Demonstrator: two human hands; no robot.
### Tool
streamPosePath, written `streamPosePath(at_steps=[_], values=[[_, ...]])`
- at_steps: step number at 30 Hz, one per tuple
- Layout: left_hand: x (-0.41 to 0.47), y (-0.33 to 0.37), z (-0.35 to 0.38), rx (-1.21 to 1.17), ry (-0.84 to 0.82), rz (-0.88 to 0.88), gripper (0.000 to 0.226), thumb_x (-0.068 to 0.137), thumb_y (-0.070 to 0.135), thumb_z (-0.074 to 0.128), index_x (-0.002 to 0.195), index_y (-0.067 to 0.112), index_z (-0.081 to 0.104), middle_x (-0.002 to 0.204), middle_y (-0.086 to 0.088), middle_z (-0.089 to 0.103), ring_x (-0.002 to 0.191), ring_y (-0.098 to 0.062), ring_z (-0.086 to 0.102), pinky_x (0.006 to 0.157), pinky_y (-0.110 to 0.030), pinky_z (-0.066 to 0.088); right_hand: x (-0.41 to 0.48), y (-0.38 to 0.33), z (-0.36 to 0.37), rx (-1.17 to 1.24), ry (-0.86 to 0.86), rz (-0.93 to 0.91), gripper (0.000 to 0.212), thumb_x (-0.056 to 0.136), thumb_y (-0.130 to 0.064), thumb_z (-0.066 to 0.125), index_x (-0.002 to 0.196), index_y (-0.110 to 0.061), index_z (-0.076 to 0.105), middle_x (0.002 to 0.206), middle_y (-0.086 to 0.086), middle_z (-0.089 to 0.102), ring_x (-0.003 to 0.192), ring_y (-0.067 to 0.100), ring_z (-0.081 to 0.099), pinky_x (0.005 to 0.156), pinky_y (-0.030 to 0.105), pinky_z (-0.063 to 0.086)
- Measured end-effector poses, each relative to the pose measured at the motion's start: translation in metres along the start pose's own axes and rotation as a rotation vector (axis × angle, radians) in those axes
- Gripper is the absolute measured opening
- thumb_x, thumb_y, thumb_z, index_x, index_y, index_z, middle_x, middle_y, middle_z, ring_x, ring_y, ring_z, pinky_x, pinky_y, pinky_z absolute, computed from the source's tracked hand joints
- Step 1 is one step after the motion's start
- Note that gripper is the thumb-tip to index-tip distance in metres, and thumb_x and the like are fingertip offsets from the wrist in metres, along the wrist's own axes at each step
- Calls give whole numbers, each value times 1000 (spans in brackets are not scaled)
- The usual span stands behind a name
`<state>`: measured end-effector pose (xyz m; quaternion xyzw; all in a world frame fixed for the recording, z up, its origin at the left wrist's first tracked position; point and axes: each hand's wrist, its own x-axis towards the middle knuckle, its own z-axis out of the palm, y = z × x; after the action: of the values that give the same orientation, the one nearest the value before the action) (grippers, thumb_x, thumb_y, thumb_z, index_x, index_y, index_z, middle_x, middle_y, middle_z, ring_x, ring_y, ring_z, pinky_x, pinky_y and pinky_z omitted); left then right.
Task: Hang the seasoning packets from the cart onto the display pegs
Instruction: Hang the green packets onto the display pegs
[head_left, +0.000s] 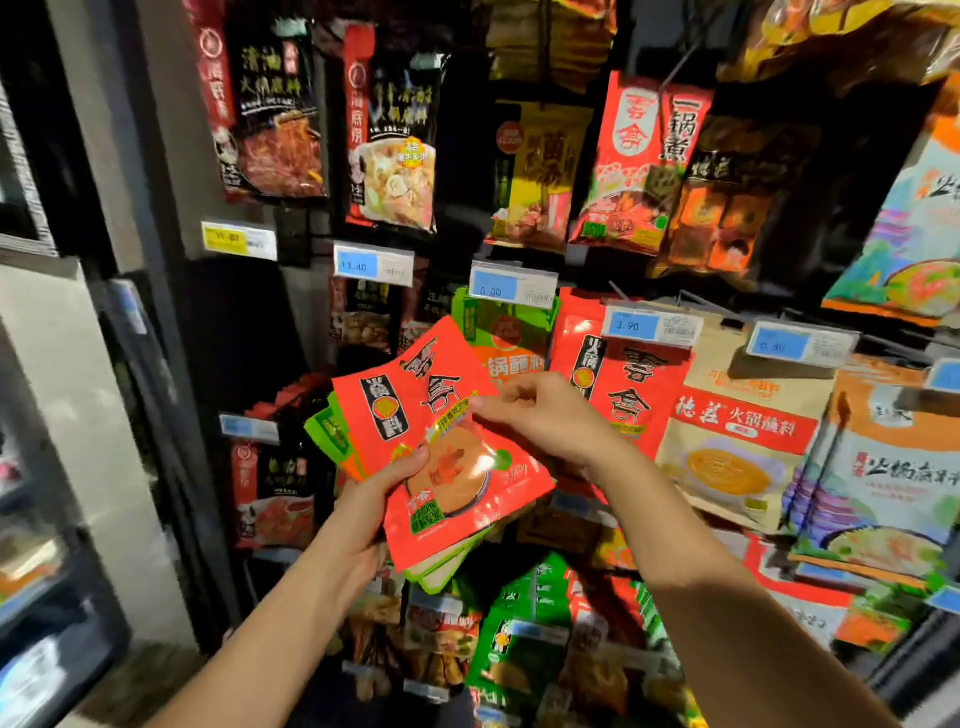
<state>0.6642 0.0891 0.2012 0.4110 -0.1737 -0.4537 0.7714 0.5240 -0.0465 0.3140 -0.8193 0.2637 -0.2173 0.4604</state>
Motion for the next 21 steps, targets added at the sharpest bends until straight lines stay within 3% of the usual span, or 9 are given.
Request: streamPosePath(at_steps=[2, 3, 6, 7, 9, 12, 15, 19, 21], values=[[-4, -3, -4, -3, 15, 13, 49, 83, 16, 73, 131, 13, 64, 122, -17, 72, 109, -39, 70, 97, -53, 53, 6, 8, 12, -34, -7, -33, 26, 85, -25, 85, 78, -17, 61, 57, -20, 60, 56, -7, 56, 56, 7, 40], [-7, -4, -5, -9, 24, 18, 48, 84, 15, 73, 131, 13, 64, 122, -17, 72, 110, -39, 70, 98, -53, 53, 9, 13, 19, -77, 16, -70, 29, 82, -26, 87, 84, -20, 59, 61, -20, 56, 58, -6, 53, 56, 8, 38], [-13, -8, -13, -34, 59, 40, 49, 86, 14, 74, 133, 14, 63, 125, -17, 71, 113, -38, 69, 102, -56, 50, 14, 24, 32, -144, 12, -134, 41, 74, -40, 90, 99, -23, 63, 87, -17, 64, 79, 3, 60, 78, 26, 49], [-15, -9, -15, -46, 72, 38, 50, 85, 15, 74, 134, 13, 63, 125, -17, 71, 113, -38, 69, 104, -58, 49, 17, 27, 35, -105, -1, -144, 32, 76, -35, 90, 95, -21, 68, 87, -15, 71, 81, 6, 66, 79, 29, 52], [-21, -10, -15, -102, 83, 14, 49, 85, 19, 73, 133, 12, 64, 124, -18, 71, 114, -38, 69, 105, -57, 49, 20, 34, 38, -16, -10, -135, 16, 82, -18, 86, 80, -15, 71, 74, -20, 72, 69, -2, 66, 68, 21, 50], [-26, -9, -18, -171, 126, -8, 46, 90, 37, 67, 131, 17, 65, 124, -16, 71, 115, -35, 69, 105, -57, 48, 19, 38, 42, 97, 30, -113, 20, 88, -7, 78, 79, -4, 60, 67, -14, 66, 63, 2, 62, 63, 26, 47], [-29, -10, -23, -222, 151, -59, 57, 90, 56, 63, 132, 18, 67, 128, -18, 69, 117, -37, 67, 109, -59, 45, 20, 37, 42, 303, 23, -56, 15, 94, -3, 70, 89, -5, 56, 87, 10, 73, 77, 22, 68, 72, 38, 54], [-29, -11, -31, -209, 213, -49, 44, 93, 41, 67, 129, 15, 68, 121, -18, 72, 103, -35, 73, 95, -56, 56, 16, 44, 33, 432, 88, -18, 13, 98, -2, 62, 108, -10, 64, 102, 12, 78, 90, 28, 75, 83, 45, 60], [-28, -10, -35, -177, 227, -40, 42, 92, 36, 70, 129, 15, 68, 120, -15, 73, 106, -34, 72, 99, -57, 53, 11, 57, 22, 480, 176, 22, 16, 99, -8, 63, 115, -10, 63, 107, 12, 78, 95, 28, 75, 86, 46, 60]])
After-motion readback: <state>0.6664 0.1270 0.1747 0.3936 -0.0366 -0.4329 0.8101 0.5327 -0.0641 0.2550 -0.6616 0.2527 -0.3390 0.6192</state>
